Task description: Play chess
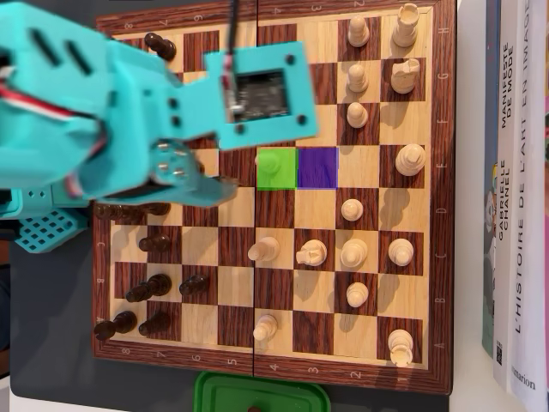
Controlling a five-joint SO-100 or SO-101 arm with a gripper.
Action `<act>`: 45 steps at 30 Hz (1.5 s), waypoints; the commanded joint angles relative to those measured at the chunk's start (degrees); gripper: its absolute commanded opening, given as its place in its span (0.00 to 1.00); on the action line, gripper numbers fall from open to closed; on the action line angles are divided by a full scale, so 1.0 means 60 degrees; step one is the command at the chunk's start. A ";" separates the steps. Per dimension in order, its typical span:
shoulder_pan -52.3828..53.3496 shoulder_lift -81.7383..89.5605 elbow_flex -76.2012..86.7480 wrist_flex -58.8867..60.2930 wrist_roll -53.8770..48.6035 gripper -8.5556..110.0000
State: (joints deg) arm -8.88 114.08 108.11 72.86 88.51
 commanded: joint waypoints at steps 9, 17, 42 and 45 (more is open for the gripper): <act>0.0879 0.4409 0.3647 -0.3340 -0.0029 0.24; 0.1436 0.6343 0.5581 -0.6108 -0.0044 0.24; 0.1538 1.2876 1.1001 -1.5923 -0.0044 0.24; 0.1553 1.2935 1.1572 -1.7534 -0.0044 0.24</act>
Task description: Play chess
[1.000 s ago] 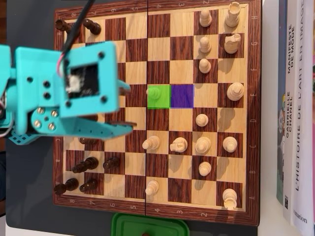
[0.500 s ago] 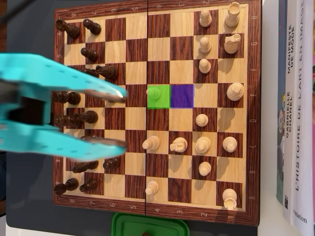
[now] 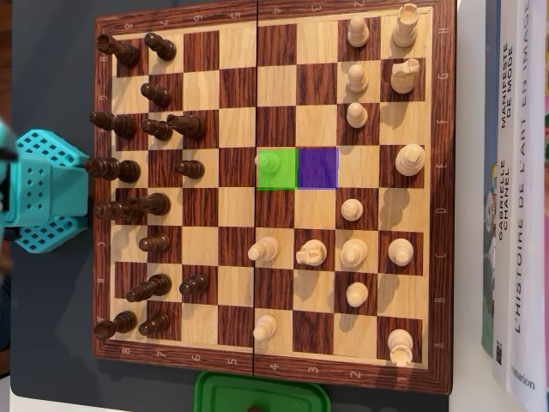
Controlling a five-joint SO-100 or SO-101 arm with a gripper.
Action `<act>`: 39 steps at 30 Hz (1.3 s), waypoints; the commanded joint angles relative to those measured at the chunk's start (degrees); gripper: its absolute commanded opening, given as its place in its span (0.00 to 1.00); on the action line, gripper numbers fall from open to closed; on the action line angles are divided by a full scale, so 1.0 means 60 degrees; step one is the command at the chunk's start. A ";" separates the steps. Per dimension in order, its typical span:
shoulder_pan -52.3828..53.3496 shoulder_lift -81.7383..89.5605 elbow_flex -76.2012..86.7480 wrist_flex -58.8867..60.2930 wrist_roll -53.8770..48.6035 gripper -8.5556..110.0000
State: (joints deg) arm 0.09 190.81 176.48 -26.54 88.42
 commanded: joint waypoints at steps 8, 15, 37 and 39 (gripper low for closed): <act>0.0015 0.0161 0.0762 -0.4233 -0.0044 0.24; -0.0015 0.0161 0.0762 -0.7471 -0.0029 0.24; -0.0015 0.0161 0.0762 -1.2803 -0.0029 0.24; -0.0015 0.0161 0.0762 -1.2803 -0.0015 0.24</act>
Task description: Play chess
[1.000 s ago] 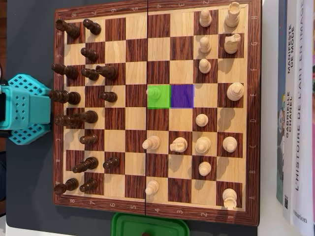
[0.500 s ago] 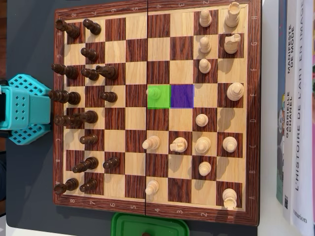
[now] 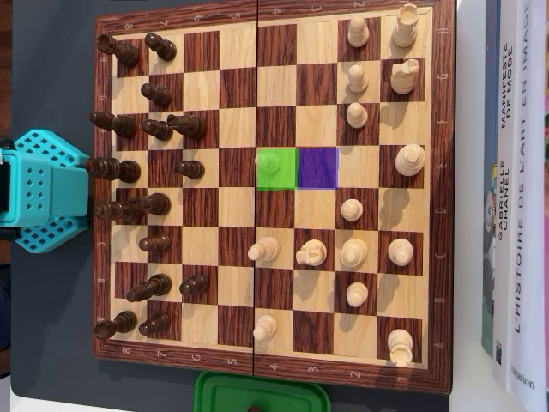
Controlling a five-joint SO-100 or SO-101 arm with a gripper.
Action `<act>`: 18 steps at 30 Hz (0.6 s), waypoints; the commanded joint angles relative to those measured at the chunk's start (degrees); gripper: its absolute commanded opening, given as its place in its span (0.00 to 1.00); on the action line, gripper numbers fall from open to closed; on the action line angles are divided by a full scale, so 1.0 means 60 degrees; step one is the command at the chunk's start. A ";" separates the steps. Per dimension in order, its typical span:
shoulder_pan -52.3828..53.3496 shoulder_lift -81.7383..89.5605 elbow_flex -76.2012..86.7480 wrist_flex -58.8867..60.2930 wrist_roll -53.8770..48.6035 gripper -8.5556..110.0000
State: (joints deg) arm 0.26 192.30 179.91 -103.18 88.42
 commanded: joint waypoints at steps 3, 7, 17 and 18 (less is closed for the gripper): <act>-0.0044 -0.0088 0.0190 -0.0029 0.0044 0.24; -0.0044 -0.0088 0.0190 -0.0029 0.0059 0.24; 0.0000 -0.0088 0.0190 -0.0029 0.0044 0.24; 0.0000 -0.0088 0.0190 -0.0029 0.0044 0.24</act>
